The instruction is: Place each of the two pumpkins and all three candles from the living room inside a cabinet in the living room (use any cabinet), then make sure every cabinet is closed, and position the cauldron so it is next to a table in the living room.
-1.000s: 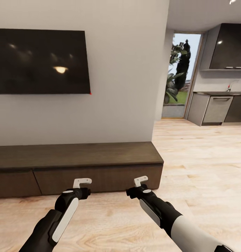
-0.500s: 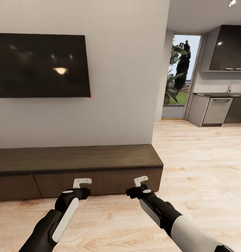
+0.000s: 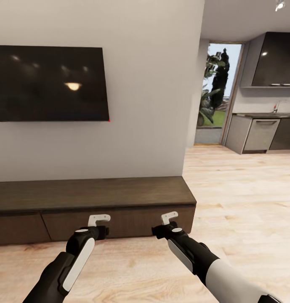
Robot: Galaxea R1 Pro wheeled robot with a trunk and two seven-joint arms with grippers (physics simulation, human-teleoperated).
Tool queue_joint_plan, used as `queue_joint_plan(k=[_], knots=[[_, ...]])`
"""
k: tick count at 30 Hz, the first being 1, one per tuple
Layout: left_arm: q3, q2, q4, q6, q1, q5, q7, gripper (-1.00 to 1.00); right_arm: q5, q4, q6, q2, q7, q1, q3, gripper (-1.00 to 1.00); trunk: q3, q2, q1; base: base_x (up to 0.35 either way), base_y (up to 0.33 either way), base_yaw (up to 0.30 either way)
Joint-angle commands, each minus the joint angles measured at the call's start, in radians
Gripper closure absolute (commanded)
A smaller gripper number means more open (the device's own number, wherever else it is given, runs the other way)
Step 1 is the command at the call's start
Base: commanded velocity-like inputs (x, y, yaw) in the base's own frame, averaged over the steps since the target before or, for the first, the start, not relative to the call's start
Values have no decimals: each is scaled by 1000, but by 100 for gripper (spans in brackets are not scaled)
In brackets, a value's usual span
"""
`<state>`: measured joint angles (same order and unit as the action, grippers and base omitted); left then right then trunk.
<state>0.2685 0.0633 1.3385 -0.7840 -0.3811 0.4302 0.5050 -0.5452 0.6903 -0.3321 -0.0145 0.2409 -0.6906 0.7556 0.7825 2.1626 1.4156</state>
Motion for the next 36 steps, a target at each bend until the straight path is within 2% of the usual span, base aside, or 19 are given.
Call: queue_joint_plan(k=[1,13,36], knots=[[3,1,1,-2,-1,11,10,-100,-10,2,-2,1,9,-1,5,-100,-2,-7,-4,0,0,0],[3,1,1,-1,-1,10,10,-100,-7,0,8,4,-20,-1,5,-100,-40,-91,-50,0,0,0],[3,1,-3,-1,-1,9,10,-100,-7,-3,-1,2,-25,-1,5,-100,-112,-252,-138,0,0,0]])
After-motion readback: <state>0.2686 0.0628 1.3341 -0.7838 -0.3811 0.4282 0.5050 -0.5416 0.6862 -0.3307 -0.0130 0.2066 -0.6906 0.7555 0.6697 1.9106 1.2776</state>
